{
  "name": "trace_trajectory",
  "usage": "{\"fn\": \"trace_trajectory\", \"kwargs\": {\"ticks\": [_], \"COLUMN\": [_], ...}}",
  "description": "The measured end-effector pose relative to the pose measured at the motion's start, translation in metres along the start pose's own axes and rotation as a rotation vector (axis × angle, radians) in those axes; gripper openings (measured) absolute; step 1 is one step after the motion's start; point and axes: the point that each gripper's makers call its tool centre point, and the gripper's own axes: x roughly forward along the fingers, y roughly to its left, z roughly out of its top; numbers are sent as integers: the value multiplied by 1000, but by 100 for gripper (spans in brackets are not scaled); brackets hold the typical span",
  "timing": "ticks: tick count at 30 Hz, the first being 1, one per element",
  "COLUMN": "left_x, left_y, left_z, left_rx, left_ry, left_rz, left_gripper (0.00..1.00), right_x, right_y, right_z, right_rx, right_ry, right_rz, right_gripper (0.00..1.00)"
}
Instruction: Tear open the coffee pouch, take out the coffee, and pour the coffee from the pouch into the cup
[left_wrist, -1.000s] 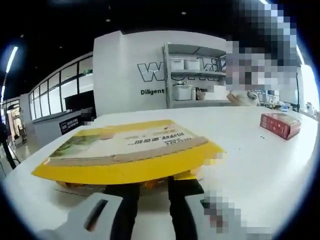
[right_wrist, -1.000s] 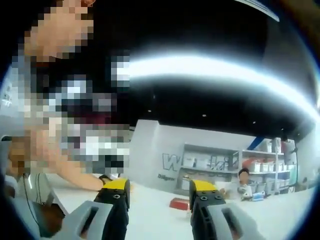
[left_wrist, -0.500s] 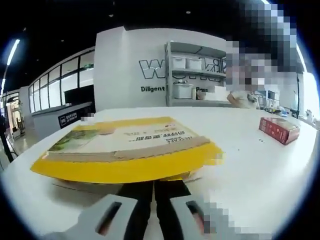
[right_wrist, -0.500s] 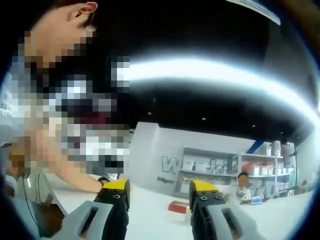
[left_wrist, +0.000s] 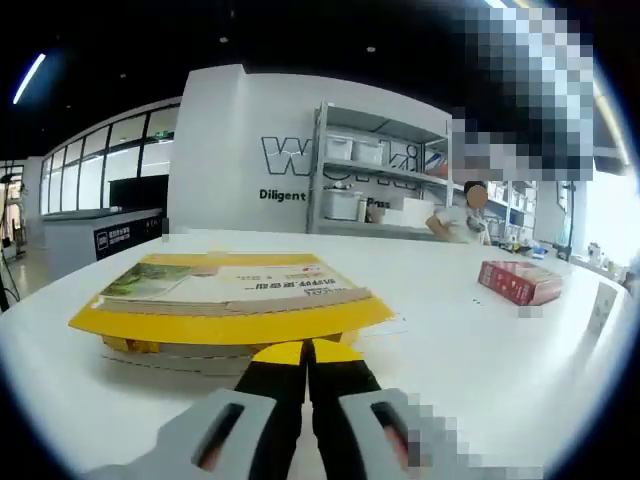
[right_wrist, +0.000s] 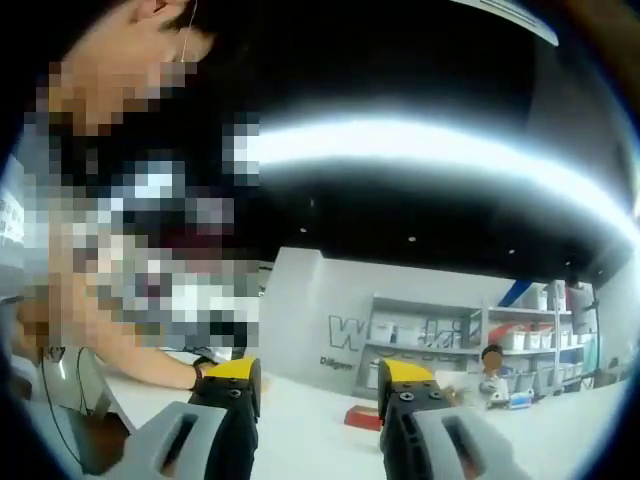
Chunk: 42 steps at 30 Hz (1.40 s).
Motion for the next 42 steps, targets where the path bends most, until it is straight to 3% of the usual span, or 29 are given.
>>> {"fn": "trace_trajectory", "kwargs": {"ticks": [8,14,15,17,19,23,31,36,38,42], "left_x": [-34,-57,-59,-65,-66,-66,-65,-68,-67,-68], "left_y": [-3,5,11,18,28,33,40,31,31,30], "left_z": [2,8,8,16,15,19,20,20,16,19], "left_rx": [-95,7,17,35,38,114,100,103,141,134], "left_ry": [3,12,24,-14,1,-57,-101,-137,-120,-134], "left_rz": [-139,-231,-221,-251,-241,-267,-286,-340,-322,-331], "left_gripper": [3,3,3,3,3,3,3,4,4,4], "right_x": [13,33,36,45,55,83,145,175,185,206], "right_y": [18,57,64,73,83,102,147,158,160,160], "right_z": [-16,-30,-32,-35,-37,-42,-54,-59,-63,-73], "right_rx": [51,116,129,137,148,155,160,171,174,168], "right_ry": [13,26,32,27,22,9,-8,5,13,31], "right_rz": [37,125,144,161,188,243,374,407,416,429], "right_gripper": [47,46,45,44,43,43,40,40,40,40]}}
